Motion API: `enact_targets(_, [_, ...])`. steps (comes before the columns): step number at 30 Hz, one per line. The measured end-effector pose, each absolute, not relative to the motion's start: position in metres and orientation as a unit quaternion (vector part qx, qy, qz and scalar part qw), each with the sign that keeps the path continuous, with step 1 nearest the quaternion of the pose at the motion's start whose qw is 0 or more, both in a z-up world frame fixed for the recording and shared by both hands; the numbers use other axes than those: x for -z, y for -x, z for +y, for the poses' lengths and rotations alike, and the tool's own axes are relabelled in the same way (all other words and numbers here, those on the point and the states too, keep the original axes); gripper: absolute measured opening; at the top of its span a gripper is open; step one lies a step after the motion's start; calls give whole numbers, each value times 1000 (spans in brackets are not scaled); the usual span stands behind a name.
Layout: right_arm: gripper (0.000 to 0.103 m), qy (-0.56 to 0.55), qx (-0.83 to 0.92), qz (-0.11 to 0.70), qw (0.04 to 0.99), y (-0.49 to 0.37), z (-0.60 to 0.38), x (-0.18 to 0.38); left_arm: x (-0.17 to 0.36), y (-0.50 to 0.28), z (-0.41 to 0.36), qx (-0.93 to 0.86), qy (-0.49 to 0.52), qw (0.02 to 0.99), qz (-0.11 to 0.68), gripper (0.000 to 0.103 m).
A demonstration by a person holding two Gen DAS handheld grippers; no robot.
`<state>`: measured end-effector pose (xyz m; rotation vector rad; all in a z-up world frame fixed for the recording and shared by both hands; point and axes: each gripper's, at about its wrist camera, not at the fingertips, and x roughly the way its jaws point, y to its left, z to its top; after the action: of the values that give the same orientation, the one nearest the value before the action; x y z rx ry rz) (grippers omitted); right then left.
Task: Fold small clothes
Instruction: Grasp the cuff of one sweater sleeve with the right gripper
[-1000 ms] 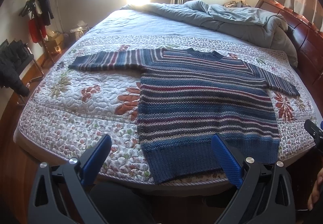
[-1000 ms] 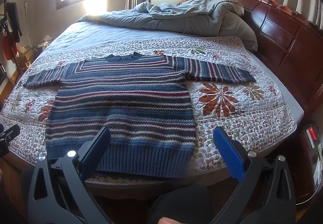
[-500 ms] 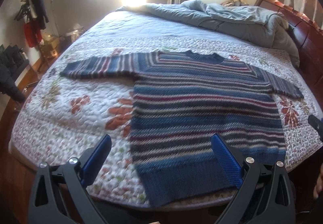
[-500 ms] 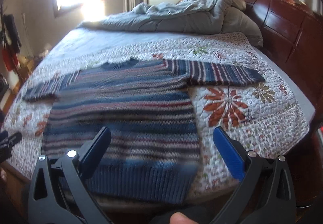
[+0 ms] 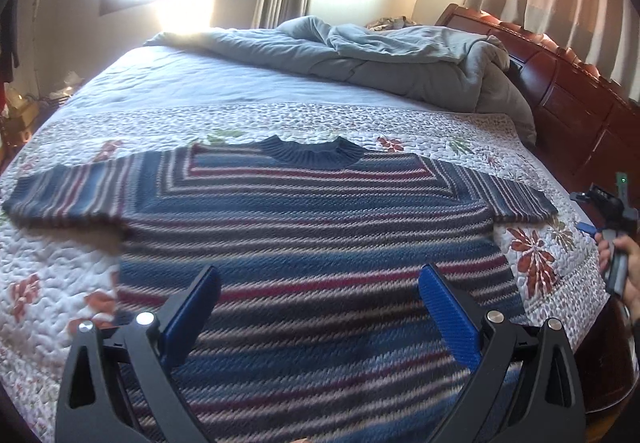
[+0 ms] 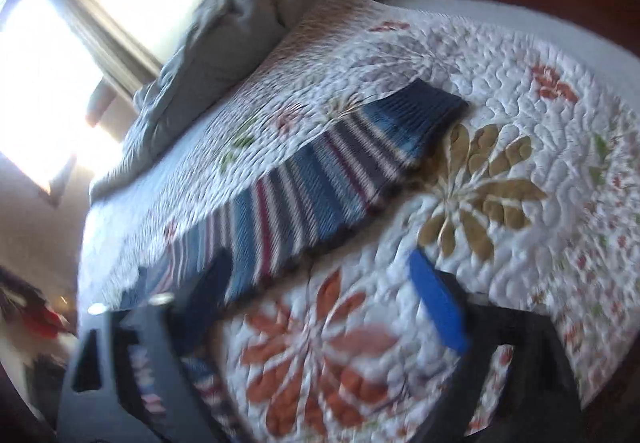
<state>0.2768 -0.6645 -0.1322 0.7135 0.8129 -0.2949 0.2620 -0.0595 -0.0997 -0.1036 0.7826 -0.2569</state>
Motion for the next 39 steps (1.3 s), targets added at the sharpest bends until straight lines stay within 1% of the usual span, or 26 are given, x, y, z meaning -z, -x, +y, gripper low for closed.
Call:
enact_targets(1, [53, -365, 131, 386, 837, -285, -684, 141, 105, -267, -62, 126, 51, 914, 382, 99])
enact_targets(2, [47, -394, 127, 385, 825, -292, -701, 150, 110, -272, -65, 127, 51, 914, 383, 99])
enact_targets(3, [45, -427, 126, 380, 811, -298, -719, 162, 115, -278, -68, 127, 50, 913, 385, 99])
enact_targets(5, [45, -455, 128, 377, 796, -306, -741, 176, 123, -285, -74, 127, 47, 913, 385, 99])
enact_targets(7, [42, -476, 138, 363, 789, -310, -760, 188, 130, -288, -76, 127, 45, 913, 385, 99])
enact_targets(12, [42, -515, 174, 355, 760, -308, -792, 216, 148, -297, -85, 127, 39, 908, 397, 99])
enact_targets(14, [40, -518, 175, 354, 759, -310, -798, 222, 152, -298, -87, 129, 35, 907, 399, 99])
enact_targets(20, [44, -500, 176, 354, 770, -332, -801, 224, 153, -301, -88, 129, 30, 908, 398, 99])
enact_targets(21, [41, -496, 176, 358, 771, -339, -800, 223, 152, -304, -88, 127, 33, 907, 400, 99])
enact_targets(22, [29, -492, 174, 363, 772, -343, -798, 221, 151, -306, -87, 129, 39, 906, 401, 99])
enact_targets(24, [15, -478, 173, 368, 779, -350, -792, 214, 150, -312, -84, 132, 52, 903, 405, 99])
enact_targets(25, [13, -472, 170, 366, 784, -352, -787, 209, 149, -314, -82, 130, 57, 903, 405, 99])
enact_targets(28, [10, -436, 154, 364, 809, -361, -763, 181, 150, -320, -75, 120, 71, 903, 405, 99])
enact_targets(33, [10, -340, 115, 358, 862, -380, -688, 114, 150, -324, -55, 112, 109, 903, 399, 99])
enact_targets(39, [10, -243, 78, 349, 902, -405, -589, 49, 152, -320, -34, 103, 108, 911, 386, 99])
